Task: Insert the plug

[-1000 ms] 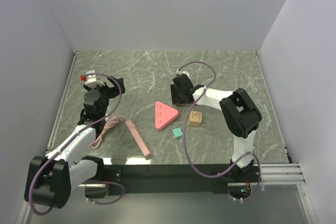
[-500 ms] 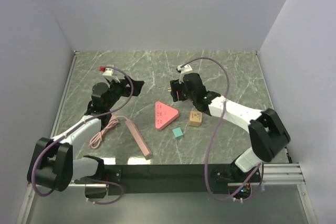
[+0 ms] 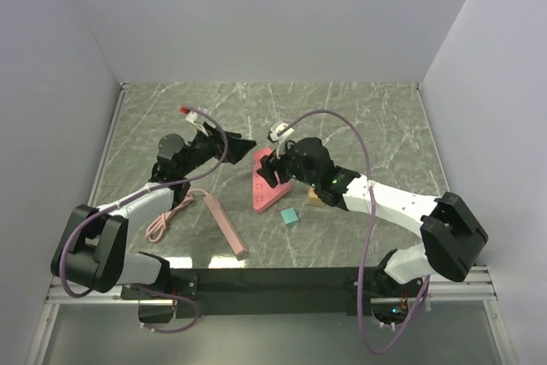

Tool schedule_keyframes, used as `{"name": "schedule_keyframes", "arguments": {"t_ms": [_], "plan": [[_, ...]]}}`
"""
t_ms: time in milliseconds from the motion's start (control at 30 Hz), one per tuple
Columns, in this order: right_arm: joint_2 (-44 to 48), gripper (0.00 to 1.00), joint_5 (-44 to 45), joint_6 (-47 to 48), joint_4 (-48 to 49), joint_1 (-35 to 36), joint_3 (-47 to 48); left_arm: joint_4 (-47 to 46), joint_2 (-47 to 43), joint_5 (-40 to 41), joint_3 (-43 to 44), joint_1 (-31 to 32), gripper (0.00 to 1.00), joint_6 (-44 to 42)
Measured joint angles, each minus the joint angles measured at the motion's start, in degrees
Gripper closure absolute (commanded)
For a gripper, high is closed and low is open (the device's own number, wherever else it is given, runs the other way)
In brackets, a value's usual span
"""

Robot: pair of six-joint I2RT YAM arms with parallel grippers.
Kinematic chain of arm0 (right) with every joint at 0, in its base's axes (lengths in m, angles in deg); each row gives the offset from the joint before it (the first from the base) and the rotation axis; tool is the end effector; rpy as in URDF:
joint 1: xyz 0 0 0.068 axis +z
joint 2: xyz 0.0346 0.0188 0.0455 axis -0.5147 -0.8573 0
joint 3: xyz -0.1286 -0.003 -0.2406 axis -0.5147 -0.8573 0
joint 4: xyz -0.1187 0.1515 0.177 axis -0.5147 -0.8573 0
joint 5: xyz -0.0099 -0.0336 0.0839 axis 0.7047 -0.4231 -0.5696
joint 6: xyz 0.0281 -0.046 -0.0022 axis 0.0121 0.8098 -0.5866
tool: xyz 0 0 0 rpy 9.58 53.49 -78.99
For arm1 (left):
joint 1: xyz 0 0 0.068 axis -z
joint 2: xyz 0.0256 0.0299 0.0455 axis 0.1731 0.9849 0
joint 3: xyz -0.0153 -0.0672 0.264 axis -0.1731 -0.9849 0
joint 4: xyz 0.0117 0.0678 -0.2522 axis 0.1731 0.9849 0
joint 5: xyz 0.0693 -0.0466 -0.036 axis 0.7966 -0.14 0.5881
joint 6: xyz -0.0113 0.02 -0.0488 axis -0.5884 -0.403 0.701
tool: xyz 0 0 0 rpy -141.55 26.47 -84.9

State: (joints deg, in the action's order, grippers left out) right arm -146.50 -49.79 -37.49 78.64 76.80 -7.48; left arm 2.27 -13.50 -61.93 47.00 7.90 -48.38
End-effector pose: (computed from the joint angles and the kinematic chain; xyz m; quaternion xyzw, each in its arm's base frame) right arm 0.2205 0.2317 0.2564 -0.3483 0.7412 0.2544 0.5143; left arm 0.2591 -0.1035 0.2528 0.0883 0.6788 -0.4928 0.5371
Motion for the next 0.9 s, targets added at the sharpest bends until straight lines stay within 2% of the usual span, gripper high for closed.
{"name": "schedule_keyframes", "arguments": {"t_ms": [200,433,667,767,800,900], "plan": [[2.03,0.51,-0.15,0.81,2.19,0.55,-0.48,1.53,1.92,-2.12,2.12,1.16,0.11,-0.22],[5.68,0.5,0.26,1.22,5.81,0.59,-3.93,2.34,4.87,-6.4,4.66,1.75,0.28,-0.02],[5.68,0.5,1.27,1.81,6.67,0.66,-3.93,2.47,7.13,-9.75,5.31,3.61,0.32,0.66],[5.68,0.5,1.64,1.95,7.13,0.66,-3.93,2.64,7.13,-10.29,5.4,4.09,0.4,0.61],[5.68,0.5,1.7,2.03,7.3,0.66,-3.93,2.69,7.13,-10.43,5.46,4.2,0.46,0.61],[5.68,0.5,1.81,2.12,7.56,0.68,-3.96,2.51,7.15,-11.58,5.81,4.26,0.56,0.83]]}}
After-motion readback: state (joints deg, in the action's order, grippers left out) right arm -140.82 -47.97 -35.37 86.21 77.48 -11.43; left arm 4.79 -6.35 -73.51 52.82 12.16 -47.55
